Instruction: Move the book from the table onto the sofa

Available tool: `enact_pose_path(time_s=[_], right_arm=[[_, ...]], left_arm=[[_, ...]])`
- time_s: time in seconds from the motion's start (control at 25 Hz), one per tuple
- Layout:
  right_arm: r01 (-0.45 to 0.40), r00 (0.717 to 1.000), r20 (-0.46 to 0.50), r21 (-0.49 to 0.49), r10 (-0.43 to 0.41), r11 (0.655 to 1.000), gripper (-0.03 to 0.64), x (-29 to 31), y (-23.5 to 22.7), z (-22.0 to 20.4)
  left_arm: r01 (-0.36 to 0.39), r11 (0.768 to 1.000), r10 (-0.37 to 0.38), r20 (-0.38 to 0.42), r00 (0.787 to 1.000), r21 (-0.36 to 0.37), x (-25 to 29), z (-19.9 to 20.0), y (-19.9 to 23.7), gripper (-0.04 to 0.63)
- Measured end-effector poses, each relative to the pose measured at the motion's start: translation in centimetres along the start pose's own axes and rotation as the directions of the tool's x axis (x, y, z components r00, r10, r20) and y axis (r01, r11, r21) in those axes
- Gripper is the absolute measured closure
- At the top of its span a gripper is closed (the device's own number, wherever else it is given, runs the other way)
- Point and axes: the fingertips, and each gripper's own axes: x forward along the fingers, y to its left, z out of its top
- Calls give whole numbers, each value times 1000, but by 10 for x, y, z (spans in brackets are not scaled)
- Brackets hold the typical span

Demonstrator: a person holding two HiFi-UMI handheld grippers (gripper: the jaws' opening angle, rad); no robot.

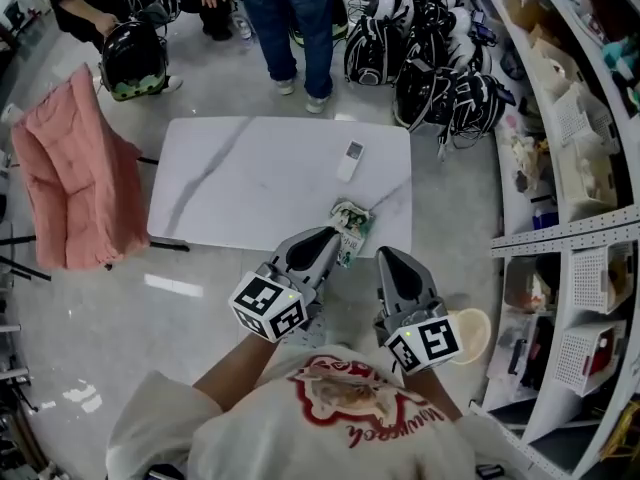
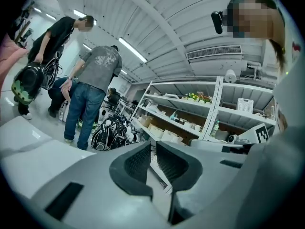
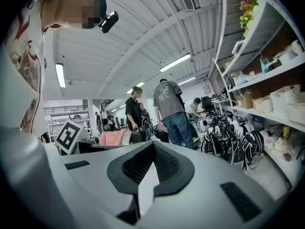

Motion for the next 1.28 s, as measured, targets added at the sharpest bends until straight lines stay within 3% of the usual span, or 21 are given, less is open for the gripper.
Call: enact_pose_path(time_s=[0.24, 0.4, 0.52, 0.64, 0.72, 0.92, 1.12, 1.28], right_arm=[[61, 998, 32, 22, -62, 998, 617, 52, -25, 13], [114, 993, 5, 40, -114, 993, 617, 67, -52, 3], [149, 988, -42, 75, -146, 986, 617, 68, -74, -23], [173, 978, -138, 126, -155, 977, 608, 67, -90, -68], [192, 965, -208, 160, -157, 968, 497, 69, -102, -105], [271, 911, -372, 222, -175, 937, 405, 69, -126, -210], [363, 832, -525, 271, -180, 891, 374, 62, -139, -318], [410, 787, -601, 339, -140, 847, 368, 59, -146, -393]], left_arm=[[40, 999, -41, -59, 997, -15, 33, 15, 45, 568], [63, 997, -67, -98, 993, -42, 51, 2, 65, 565], [30, 999, -34, -139, 990, -26, 62, -24, 84, 540], [-40, 998, 30, -210, 977, -45, 67, -65, 109, 494], [-76, 996, 63, -258, 964, -41, 73, -95, 128, 454], [-139, 990, 119, -382, 916, -25, 87, -177, 176, 385], [-224, 974, 175, -486, 856, -44, 79, -256, 223, 365], [-229, 973, 170, -545, 821, -41, 83, -311, 241, 365]])
